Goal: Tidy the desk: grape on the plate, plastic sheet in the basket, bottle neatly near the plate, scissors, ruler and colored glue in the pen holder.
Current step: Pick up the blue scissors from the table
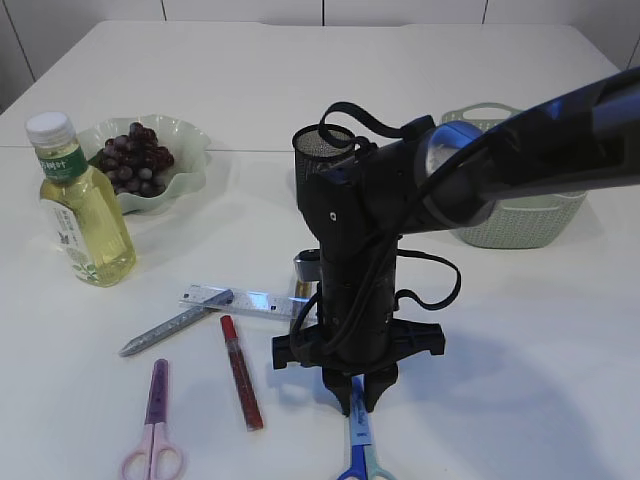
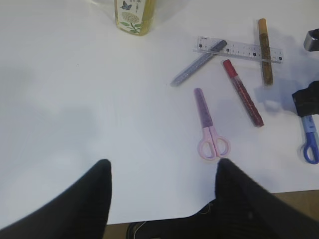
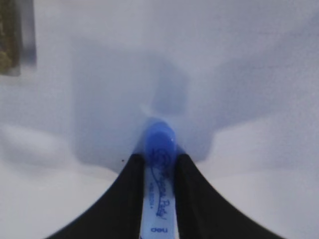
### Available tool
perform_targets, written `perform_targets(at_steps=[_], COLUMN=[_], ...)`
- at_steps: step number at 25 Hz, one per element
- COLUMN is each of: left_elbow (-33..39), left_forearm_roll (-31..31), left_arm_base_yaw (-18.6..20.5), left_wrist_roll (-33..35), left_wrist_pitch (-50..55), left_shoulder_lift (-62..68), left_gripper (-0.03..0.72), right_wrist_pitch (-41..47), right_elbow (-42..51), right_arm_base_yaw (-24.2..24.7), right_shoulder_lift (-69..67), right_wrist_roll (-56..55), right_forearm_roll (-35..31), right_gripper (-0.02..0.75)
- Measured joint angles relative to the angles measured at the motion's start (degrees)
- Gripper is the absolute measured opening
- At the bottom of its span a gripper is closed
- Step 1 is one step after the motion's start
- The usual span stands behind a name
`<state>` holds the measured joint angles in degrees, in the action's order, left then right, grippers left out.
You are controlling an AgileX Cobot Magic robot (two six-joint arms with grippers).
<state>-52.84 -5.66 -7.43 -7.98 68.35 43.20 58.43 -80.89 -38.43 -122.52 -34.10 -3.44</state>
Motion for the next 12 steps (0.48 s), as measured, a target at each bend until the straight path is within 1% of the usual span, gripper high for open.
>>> perform_targets(at_steps=[12], left_elbow=[0.0], left_forearm_roll=[0.0], left_arm_base_yaw=[0.0], left_wrist_roll=[0.0], left_wrist_pitch=[0.0], left_shoulder_lift=[0.0], left_gripper=[0.475], right_wrist_pitch=[1.1], right_elbow=[0.0], right_arm_base_yaw=[0.0], right_shoulder_lift=[0.0], right_wrist_roll=[0.3], right_forearm_roll=[0.7], right_gripper=[0.162])
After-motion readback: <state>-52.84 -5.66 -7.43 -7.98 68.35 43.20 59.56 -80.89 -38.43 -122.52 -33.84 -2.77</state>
